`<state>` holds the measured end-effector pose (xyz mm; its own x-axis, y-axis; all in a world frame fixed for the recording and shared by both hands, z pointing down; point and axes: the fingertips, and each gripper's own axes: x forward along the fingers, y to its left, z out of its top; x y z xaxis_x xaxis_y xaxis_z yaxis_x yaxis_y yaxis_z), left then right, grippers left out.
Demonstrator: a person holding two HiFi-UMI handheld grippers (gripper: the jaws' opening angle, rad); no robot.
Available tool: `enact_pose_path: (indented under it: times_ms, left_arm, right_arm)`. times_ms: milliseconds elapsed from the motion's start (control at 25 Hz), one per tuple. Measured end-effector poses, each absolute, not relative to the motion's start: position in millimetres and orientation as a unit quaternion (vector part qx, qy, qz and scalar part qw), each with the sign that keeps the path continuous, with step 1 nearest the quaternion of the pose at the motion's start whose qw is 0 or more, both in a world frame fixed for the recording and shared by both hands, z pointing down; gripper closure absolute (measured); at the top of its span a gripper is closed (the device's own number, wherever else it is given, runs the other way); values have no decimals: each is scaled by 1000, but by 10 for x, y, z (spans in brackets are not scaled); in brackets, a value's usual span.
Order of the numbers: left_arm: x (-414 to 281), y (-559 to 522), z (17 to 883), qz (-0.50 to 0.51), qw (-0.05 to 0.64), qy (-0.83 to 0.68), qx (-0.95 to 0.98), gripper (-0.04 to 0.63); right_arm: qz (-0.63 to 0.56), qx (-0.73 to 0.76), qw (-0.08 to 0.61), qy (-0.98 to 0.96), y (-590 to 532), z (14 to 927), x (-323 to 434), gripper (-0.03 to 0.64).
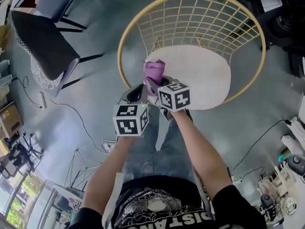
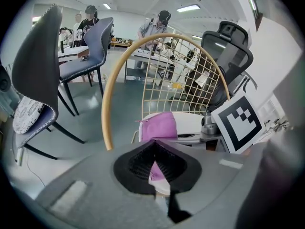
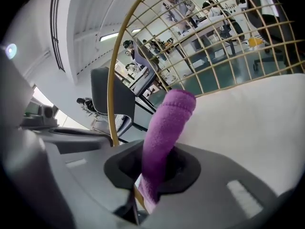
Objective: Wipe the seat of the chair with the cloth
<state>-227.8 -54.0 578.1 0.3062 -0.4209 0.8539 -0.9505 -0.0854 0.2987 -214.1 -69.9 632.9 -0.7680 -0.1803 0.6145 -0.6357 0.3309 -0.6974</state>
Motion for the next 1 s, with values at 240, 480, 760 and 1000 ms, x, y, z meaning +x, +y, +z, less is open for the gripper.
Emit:
enact_pose_path:
  times_ms: [240,480,760,1000]
  left_arm:
    - [-2158,-507,5794,296,448,-502,678,598]
    - [-1971,-439,5835,302,450,-495,680,598]
    - [-1668,-411,5878,308,451,-487,682,598]
    - [-1362,-420,5863,313,442,-480,690,598]
  right_arm:
    - [518,273,232,-777,-636,6418,-1910,555]
    - [526,294,241,-761,-576,6573,-1538,555]
    - [528,323,249,-745,-611,6687,-1014,555]
    - [525,341,259,-735,-620,6740,-563,555]
